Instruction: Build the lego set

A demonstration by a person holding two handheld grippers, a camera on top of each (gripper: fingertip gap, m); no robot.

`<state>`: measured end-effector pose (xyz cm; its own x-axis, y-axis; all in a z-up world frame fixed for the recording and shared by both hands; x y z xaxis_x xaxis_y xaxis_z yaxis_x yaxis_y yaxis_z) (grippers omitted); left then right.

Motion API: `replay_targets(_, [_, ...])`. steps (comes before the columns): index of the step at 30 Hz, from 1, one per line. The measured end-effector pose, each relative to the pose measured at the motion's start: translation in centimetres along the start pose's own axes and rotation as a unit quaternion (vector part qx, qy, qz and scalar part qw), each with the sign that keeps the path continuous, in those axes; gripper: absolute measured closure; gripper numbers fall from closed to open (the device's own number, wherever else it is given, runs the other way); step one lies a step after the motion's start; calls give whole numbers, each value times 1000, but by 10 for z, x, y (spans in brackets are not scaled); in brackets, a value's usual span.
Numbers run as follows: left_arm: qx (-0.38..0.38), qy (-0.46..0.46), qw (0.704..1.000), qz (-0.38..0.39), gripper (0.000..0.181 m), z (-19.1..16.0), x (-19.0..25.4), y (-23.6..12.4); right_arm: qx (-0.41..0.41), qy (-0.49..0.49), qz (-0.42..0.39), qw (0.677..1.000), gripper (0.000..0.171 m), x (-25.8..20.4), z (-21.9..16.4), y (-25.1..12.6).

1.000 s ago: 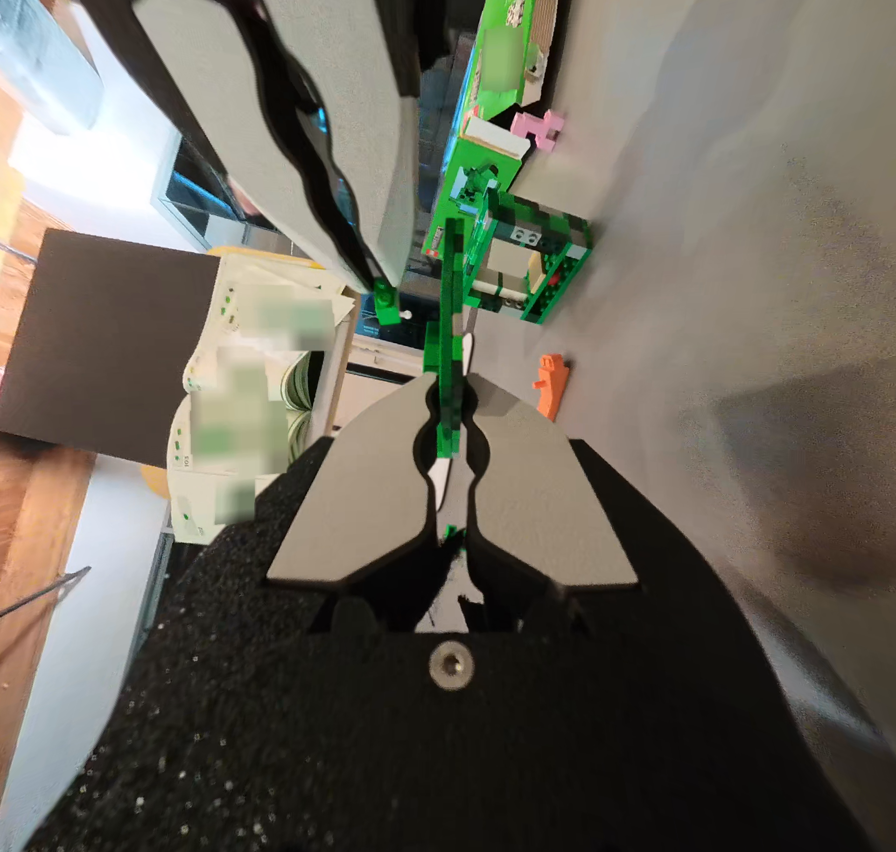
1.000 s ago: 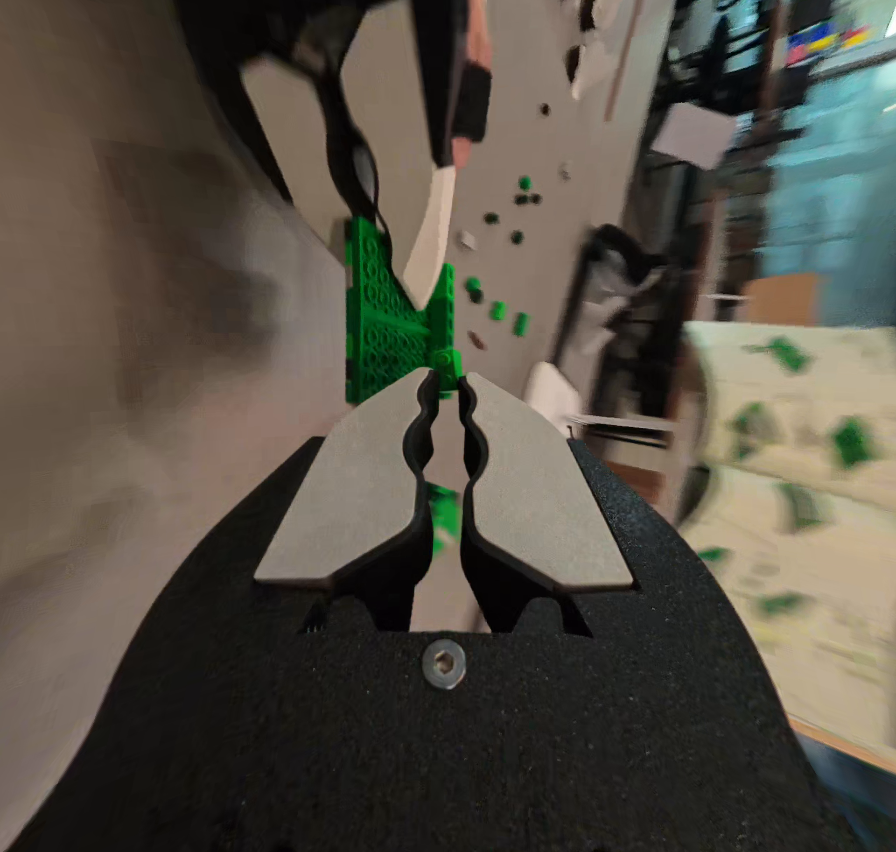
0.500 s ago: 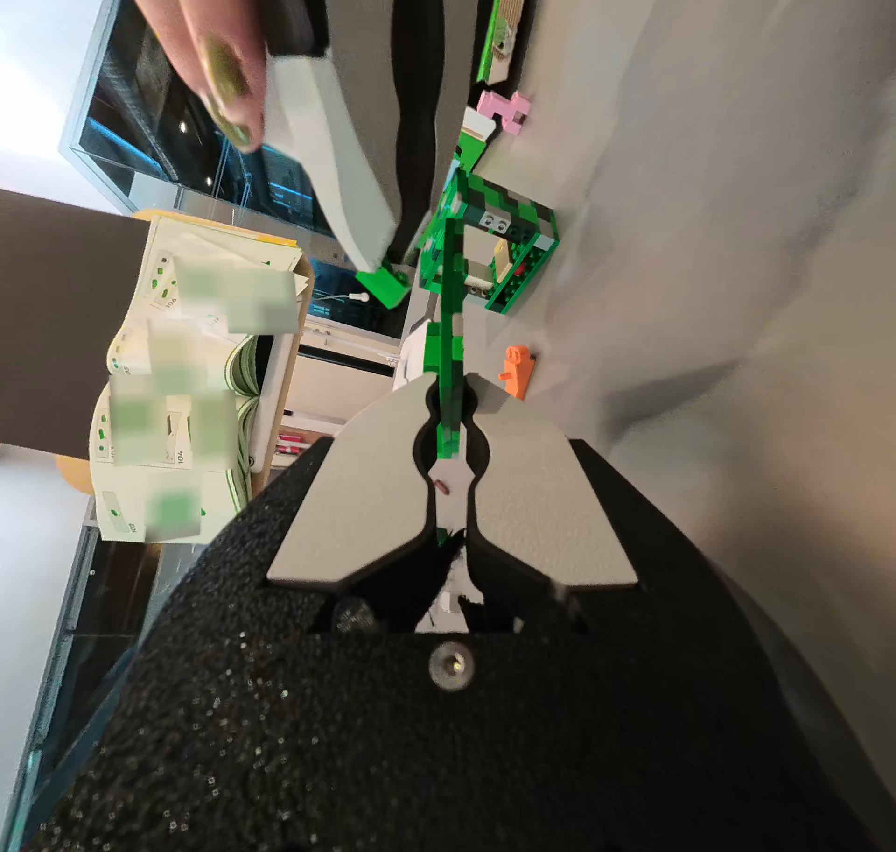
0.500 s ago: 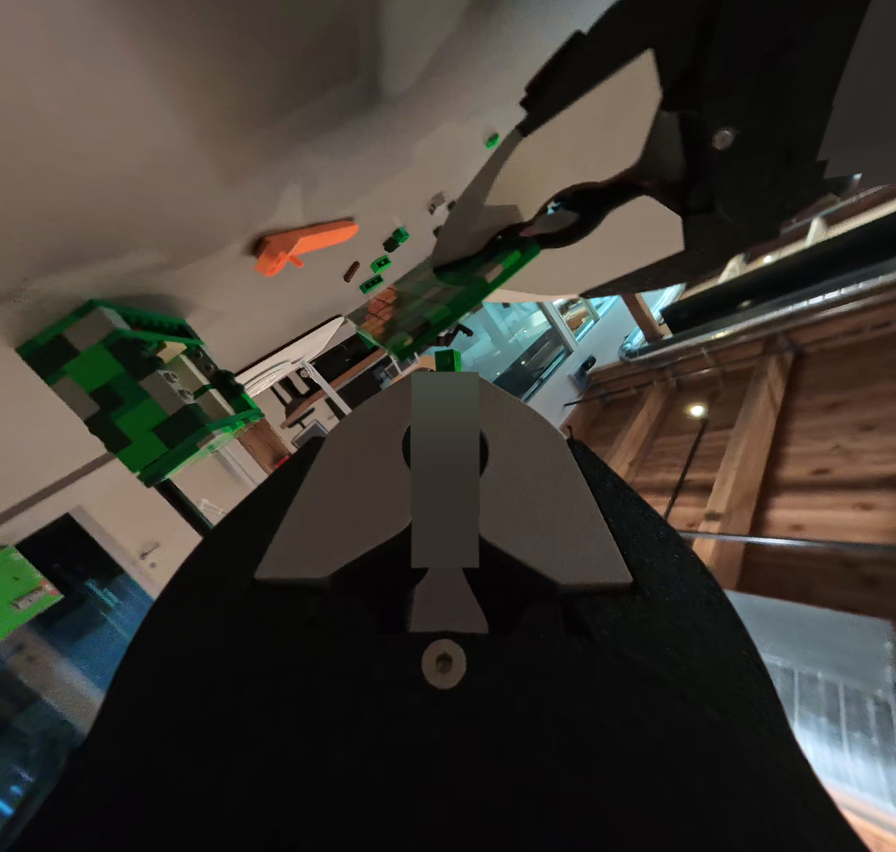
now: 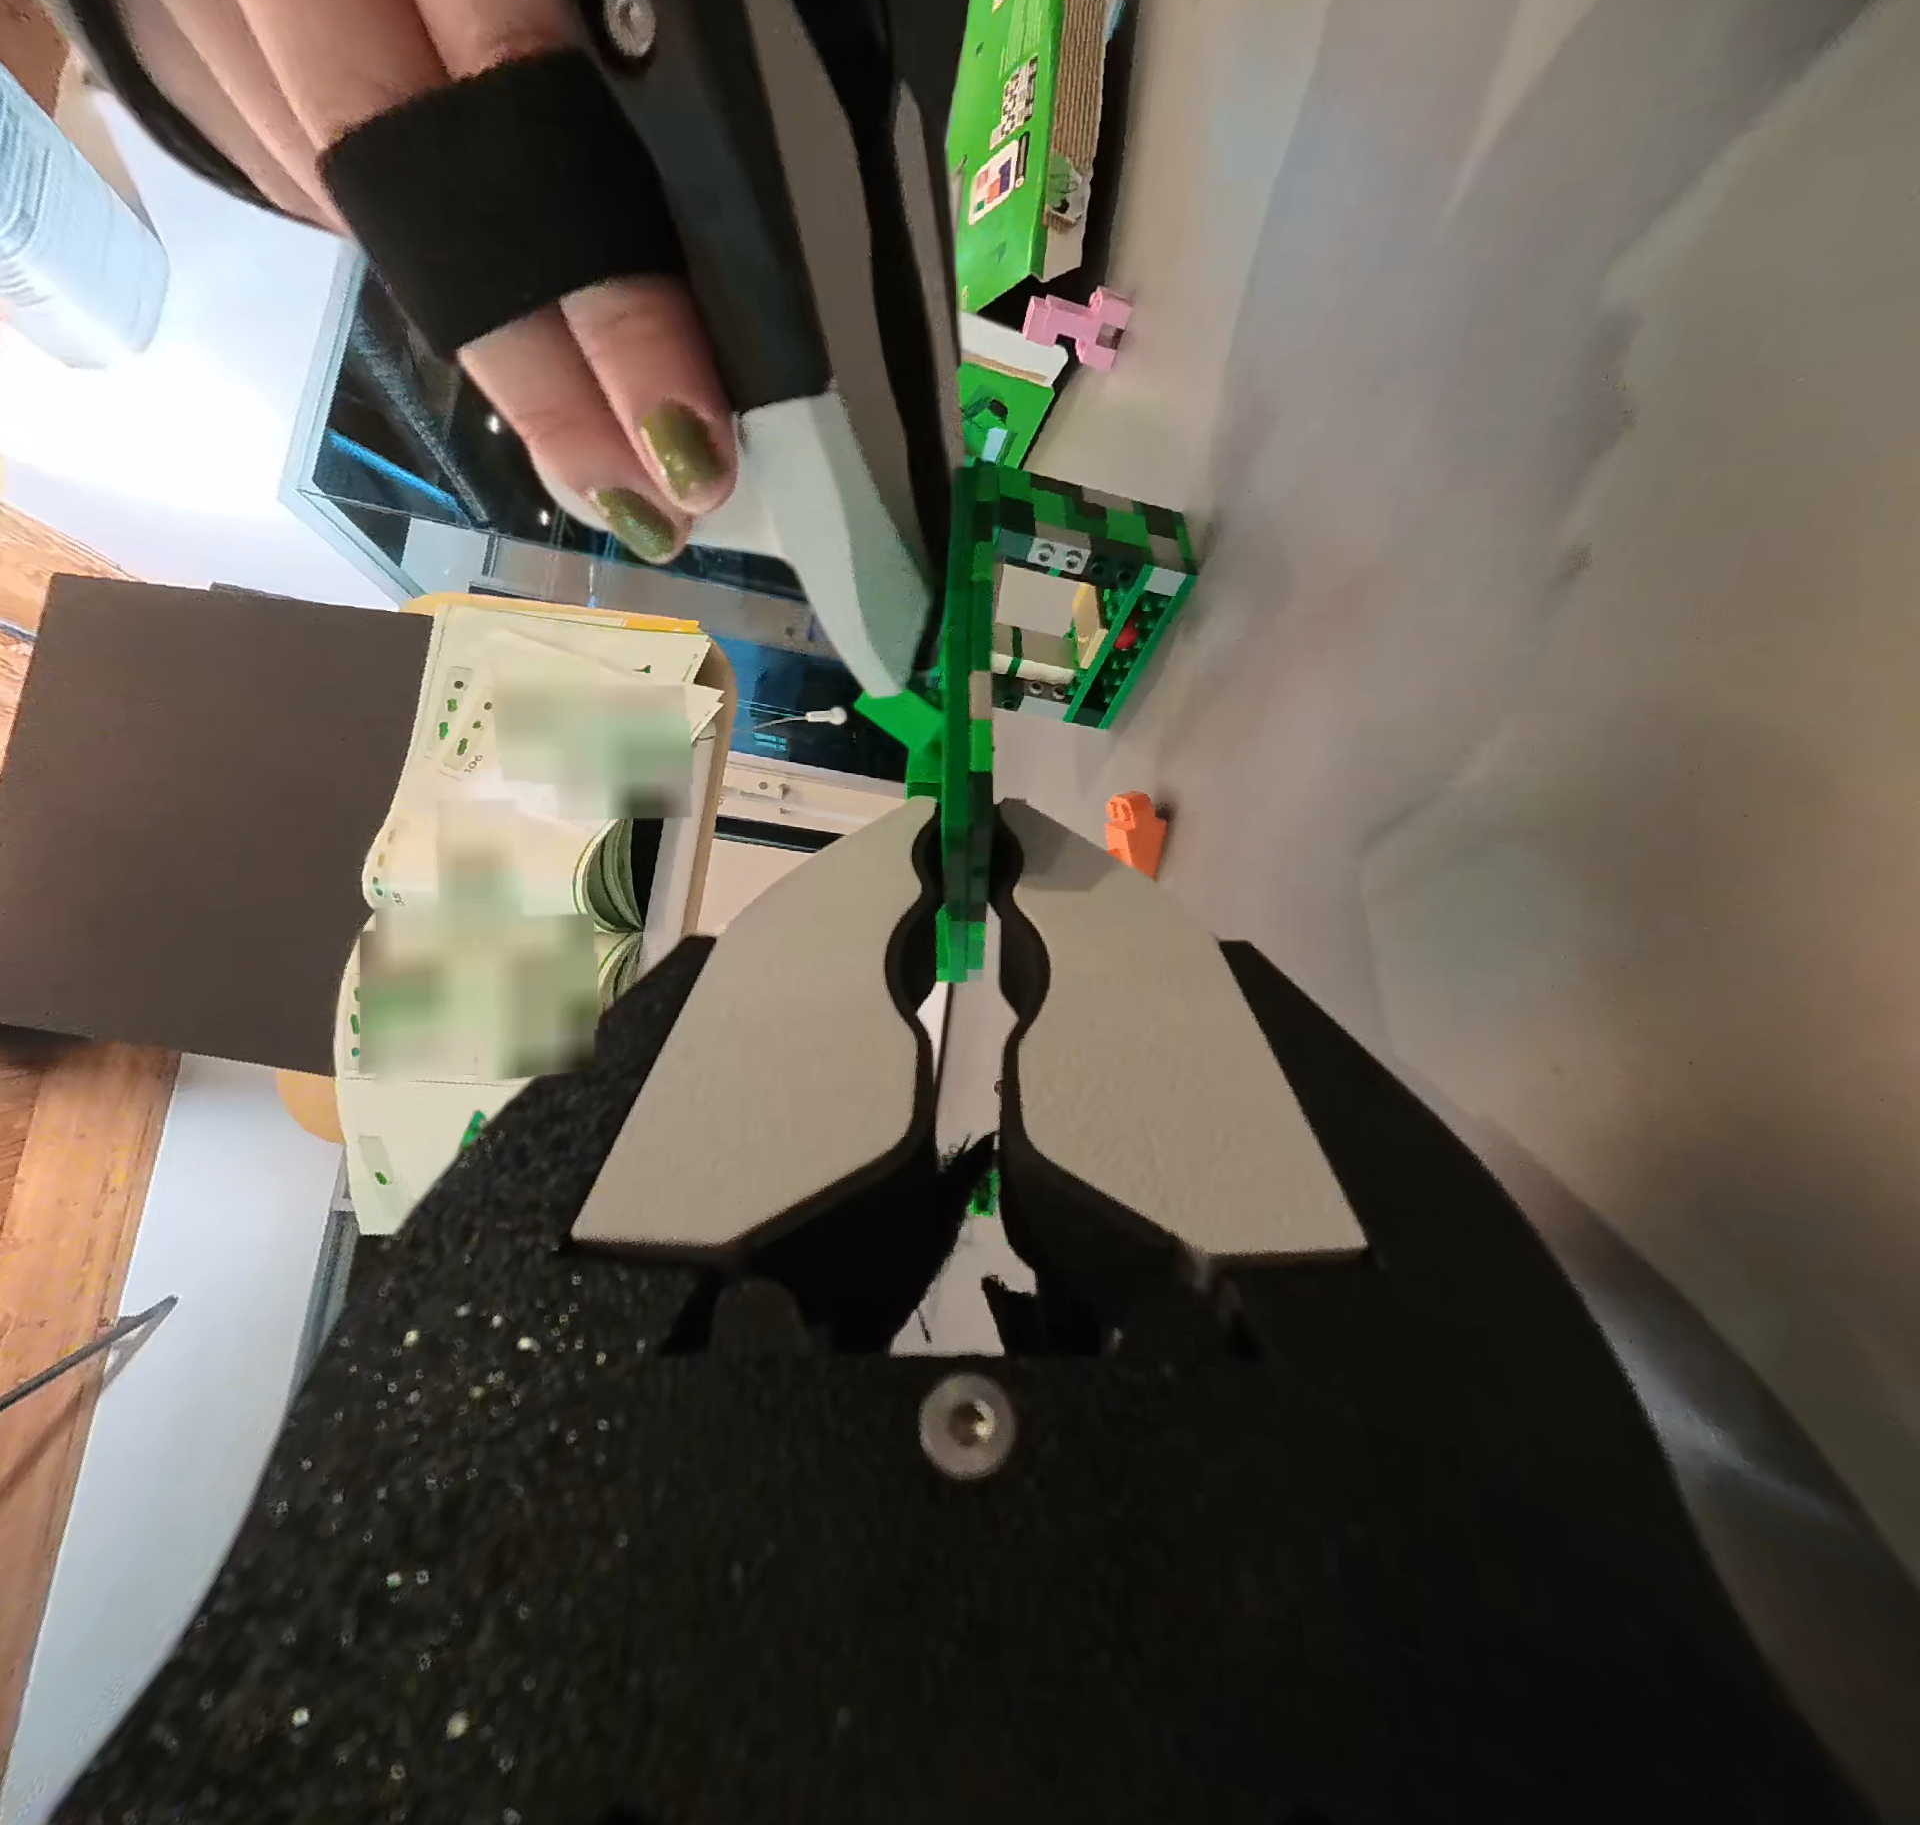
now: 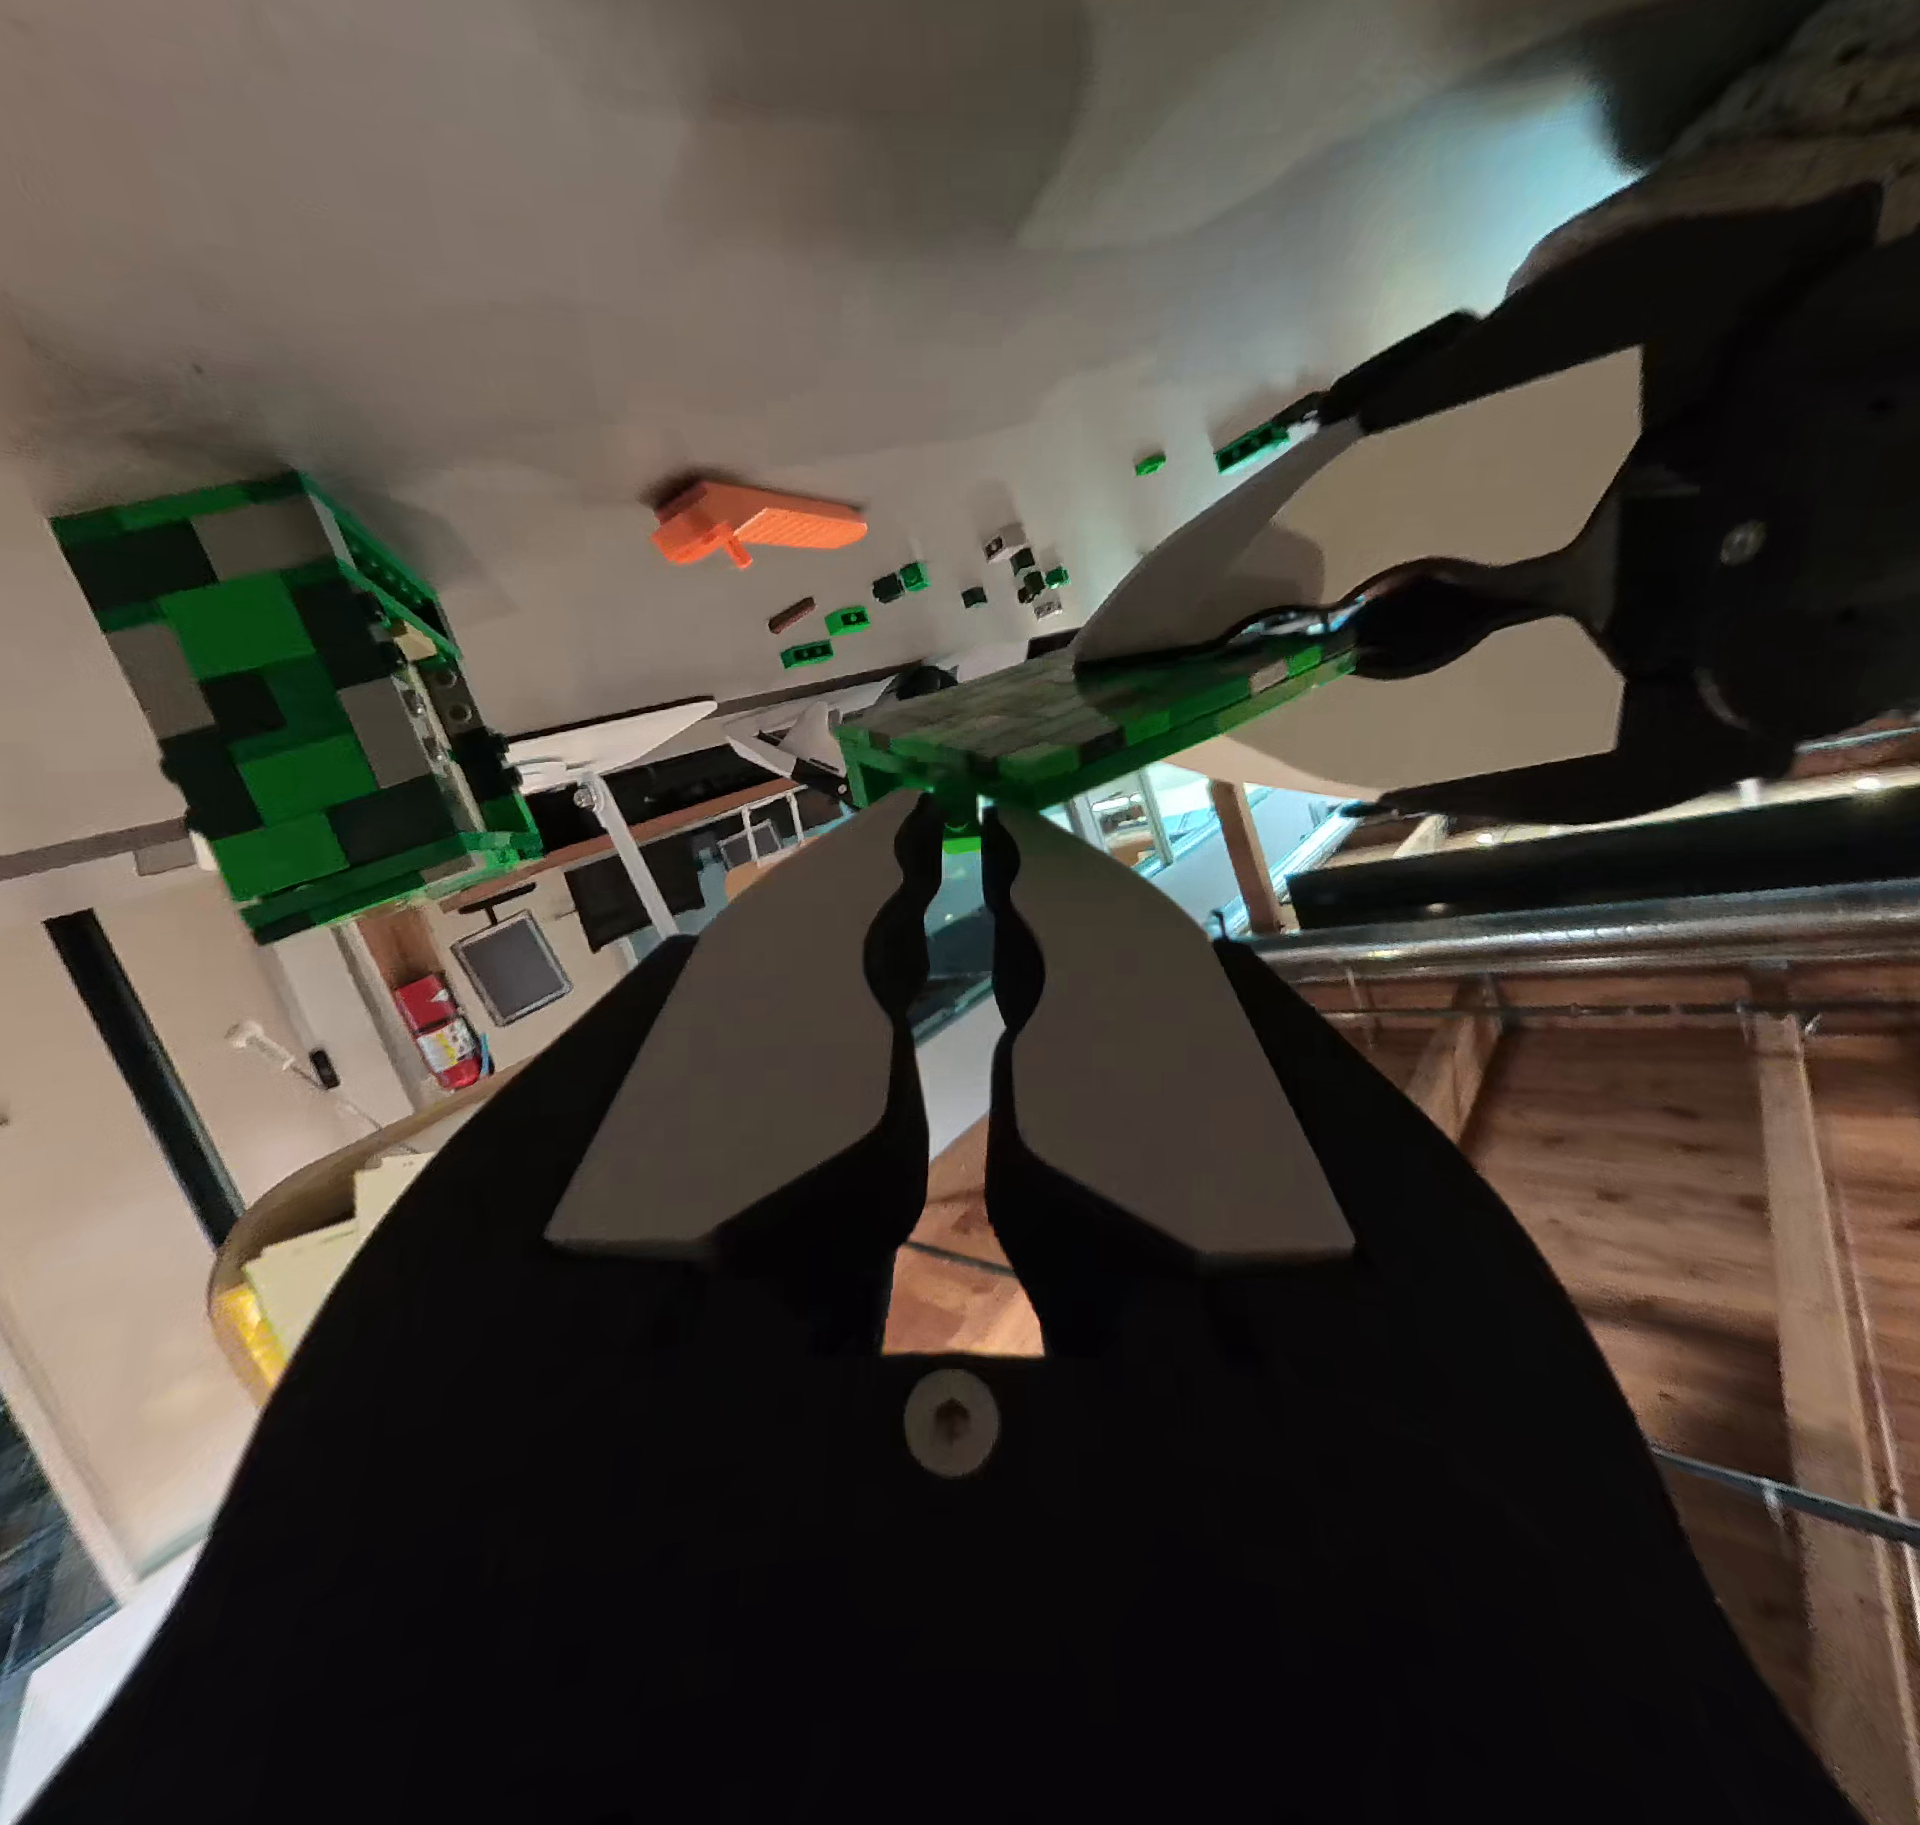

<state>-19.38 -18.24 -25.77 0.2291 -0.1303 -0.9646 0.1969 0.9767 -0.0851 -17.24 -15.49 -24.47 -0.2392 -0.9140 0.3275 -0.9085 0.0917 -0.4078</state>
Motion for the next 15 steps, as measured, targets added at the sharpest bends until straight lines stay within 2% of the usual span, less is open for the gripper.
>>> replay_targets(6, [-2,-4,1000,-4,175,0,1,0,16,-2,-10,1000,163,3,5,-4])
replay_targets(12, [-3,-9,1000,3,175,-1,-1,0,20,18,-19,999,143,11,4,-9])
replay_targets(15, [-3,-10,1000,8,175,0,-2,-1,11,38,-26,999,141,15,-4,-12])
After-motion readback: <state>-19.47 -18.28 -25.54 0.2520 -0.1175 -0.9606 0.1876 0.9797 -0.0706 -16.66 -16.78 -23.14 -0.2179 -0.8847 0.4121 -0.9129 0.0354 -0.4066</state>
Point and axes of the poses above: each gripper's, where its closed fingertips meet, y out along the fingers, z out of its top, x = y × z across the jaws, the point moved 1 cm from there along -y, back along the fingers
